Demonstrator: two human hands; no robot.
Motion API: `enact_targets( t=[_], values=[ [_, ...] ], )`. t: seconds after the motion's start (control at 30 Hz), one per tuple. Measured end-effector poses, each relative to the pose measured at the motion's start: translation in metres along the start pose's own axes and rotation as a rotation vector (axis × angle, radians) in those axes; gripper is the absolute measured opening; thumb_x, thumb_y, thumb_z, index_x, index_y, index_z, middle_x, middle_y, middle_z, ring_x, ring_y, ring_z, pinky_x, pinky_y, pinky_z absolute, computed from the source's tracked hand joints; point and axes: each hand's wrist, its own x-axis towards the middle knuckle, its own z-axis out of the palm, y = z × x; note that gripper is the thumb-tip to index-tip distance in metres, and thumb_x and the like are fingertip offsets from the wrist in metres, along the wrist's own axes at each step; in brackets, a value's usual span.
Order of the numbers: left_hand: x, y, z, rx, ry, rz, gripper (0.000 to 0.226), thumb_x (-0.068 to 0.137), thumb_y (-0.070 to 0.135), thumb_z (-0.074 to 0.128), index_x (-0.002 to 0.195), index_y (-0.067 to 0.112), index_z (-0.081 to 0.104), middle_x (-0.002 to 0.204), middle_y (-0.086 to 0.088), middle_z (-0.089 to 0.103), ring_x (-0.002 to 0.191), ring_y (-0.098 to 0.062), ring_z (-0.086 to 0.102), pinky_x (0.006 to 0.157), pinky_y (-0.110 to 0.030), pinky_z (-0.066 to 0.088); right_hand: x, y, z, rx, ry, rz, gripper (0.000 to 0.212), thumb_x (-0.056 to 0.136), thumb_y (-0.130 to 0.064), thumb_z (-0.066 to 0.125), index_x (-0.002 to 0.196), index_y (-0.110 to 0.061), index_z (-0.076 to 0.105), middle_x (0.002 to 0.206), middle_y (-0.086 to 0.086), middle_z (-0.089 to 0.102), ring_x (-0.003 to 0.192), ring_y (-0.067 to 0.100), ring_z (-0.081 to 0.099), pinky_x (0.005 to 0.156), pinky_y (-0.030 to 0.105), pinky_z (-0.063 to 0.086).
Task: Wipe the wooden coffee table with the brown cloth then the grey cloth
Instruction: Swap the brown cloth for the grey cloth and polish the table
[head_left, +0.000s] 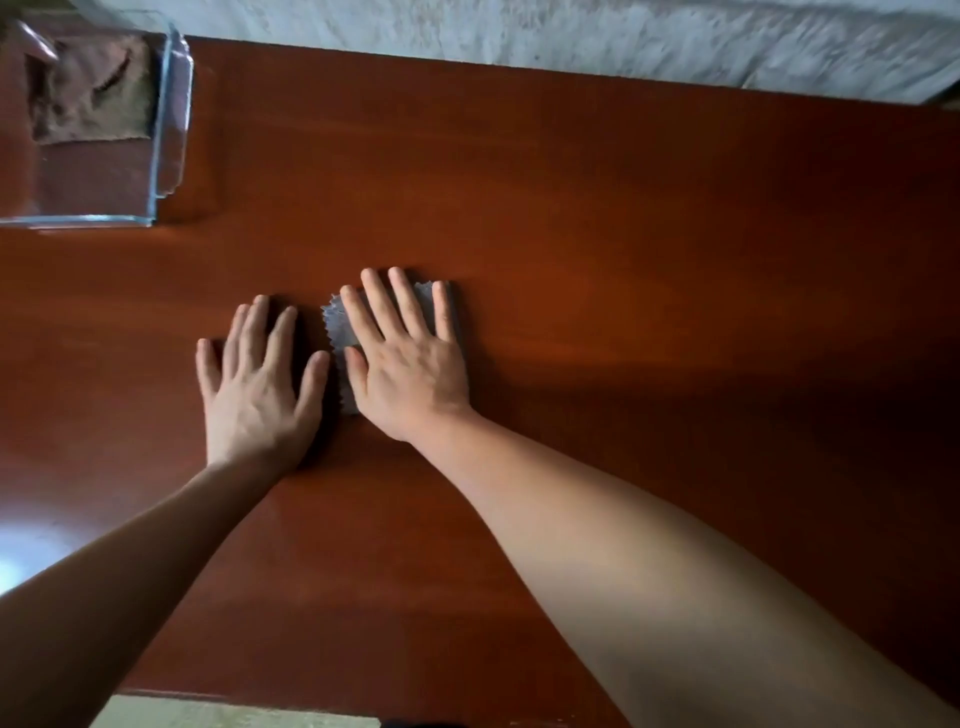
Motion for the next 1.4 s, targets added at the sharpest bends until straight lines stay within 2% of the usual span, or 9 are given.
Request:
enact_targets(
  t=[0.17, 0.27, 0.43, 0.63, 0.77, 0.93, 1.07, 1.2, 1.4],
  values=[
    [-0.004, 0.101, 0.034, 0.017, -0.032, -0.095, 0.076, 0.103, 0.060, 0.019, 0.165, 0.017, 0.021, 0.176, -0.008, 0.006, 0.162, -0.022, -0.006, 0.126, -0.064, -0.006, -0.045, 0.104, -0.020, -0.033, -0.007, 0.060, 0.066, 0.107, -0.050, 0.025, 0.167, -0.025, 0.018, 0.175, 0.001, 0.014, 0.162, 0.026, 0.008, 0.126, 0.061, 0.006],
    [-0.012, 0.148, 0.052, 0.064, -0.036, -0.073, 0.078, 0.102, 0.061, 0.018, 0.166, 0.016, 0.017, 0.176, -0.010, 0.003, 0.162, -0.027, -0.007, 0.124, -0.067, -0.005, -0.077, 0.168, -0.032, -0.067, -0.009, 0.089, 0.065, 0.108, -0.050, 0.023, 0.167, -0.024, 0.016, 0.175, 0.002, 0.013, 0.162, 0.027, 0.008, 0.126, 0.061, 0.008],
    [-0.035, 0.216, 0.074, 0.098, -0.043, 0.044, 0.074, 0.103, 0.058, 0.023, 0.164, 0.014, 0.023, 0.174, -0.014, 0.010, 0.162, -0.031, -0.002, 0.124, -0.069, 0.000, -0.128, 0.249, -0.048, -0.090, -0.005, 0.128, 0.064, 0.108, -0.049, 0.022, 0.167, -0.024, 0.018, 0.175, 0.003, 0.016, 0.162, 0.028, 0.010, 0.126, 0.061, 0.009],
    [-0.068, 0.299, 0.092, 0.070, -0.030, 0.274, 0.064, 0.105, 0.047, 0.032, 0.157, 0.012, 0.040, 0.169, -0.012, 0.029, 0.160, -0.027, 0.018, 0.127, -0.064, 0.008, -0.212, 0.364, -0.071, -0.132, -0.019, 0.163, 0.063, 0.110, -0.050, 0.020, 0.167, -0.025, 0.017, 0.175, 0.002, 0.015, 0.162, 0.026, 0.011, 0.128, 0.059, 0.010],
    [-0.080, 0.338, 0.105, 0.048, -0.019, 0.229, 0.064, 0.104, 0.048, 0.031, 0.157, 0.013, 0.039, 0.169, -0.013, 0.029, 0.160, -0.028, 0.017, 0.126, -0.063, 0.004, -0.286, 0.466, -0.091, -0.172, -0.054, 0.321, 0.064, 0.109, -0.051, 0.006, 0.168, -0.026, 0.011, 0.175, 0.000, 0.010, 0.162, 0.024, 0.006, 0.129, 0.057, 0.008],
    [-0.082, 0.346, 0.106, 0.061, -0.005, 0.204, 0.063, 0.103, 0.048, 0.032, 0.156, 0.015, 0.037, 0.168, -0.013, 0.029, 0.160, -0.029, 0.015, 0.126, -0.064, 0.006, -0.362, 0.562, -0.106, -0.141, -0.059, 0.543, 0.066, 0.107, -0.054, -0.005, 0.167, -0.027, -0.002, 0.176, 0.000, 0.000, 0.162, 0.021, -0.003, 0.129, 0.057, 0.008],
    [-0.082, 0.350, 0.104, 0.070, -0.001, 0.195, 0.061, 0.103, 0.046, 0.034, 0.155, 0.015, 0.038, 0.167, -0.013, 0.030, 0.159, -0.029, 0.016, 0.125, -0.065, 0.008, -0.381, 0.573, -0.103, -0.105, 0.006, 0.707, 0.067, 0.107, -0.052, 0.004, 0.168, -0.024, 0.004, 0.176, 0.005, 0.006, 0.162, 0.025, 0.003, 0.128, 0.059, 0.010],
    [-0.081, 0.348, 0.105, 0.072, 0.002, 0.208, 0.059, 0.104, 0.045, 0.035, 0.155, 0.015, 0.037, 0.167, -0.013, 0.029, 0.159, -0.029, 0.016, 0.125, -0.066, 0.008, -0.386, 0.546, -0.092, -0.068, 0.032, 0.835, 0.069, 0.105, -0.050, 0.006, 0.168, -0.021, 0.005, 0.176, 0.007, 0.005, 0.162, 0.026, 0.003, 0.128, 0.060, 0.006],
    [-0.082, 0.342, 0.103, 0.001, 0.023, 0.228, 0.057, 0.106, 0.046, 0.041, 0.156, 0.018, 0.040, 0.168, -0.011, 0.030, 0.160, -0.027, 0.015, 0.126, -0.063, 0.006, -0.375, 0.441, -0.068, -0.063, -0.006, 0.774, 0.071, 0.105, -0.051, 0.005, 0.168, -0.020, 0.009, 0.176, 0.006, 0.007, 0.162, 0.027, 0.005, 0.127, 0.061, 0.008]
  ],
)
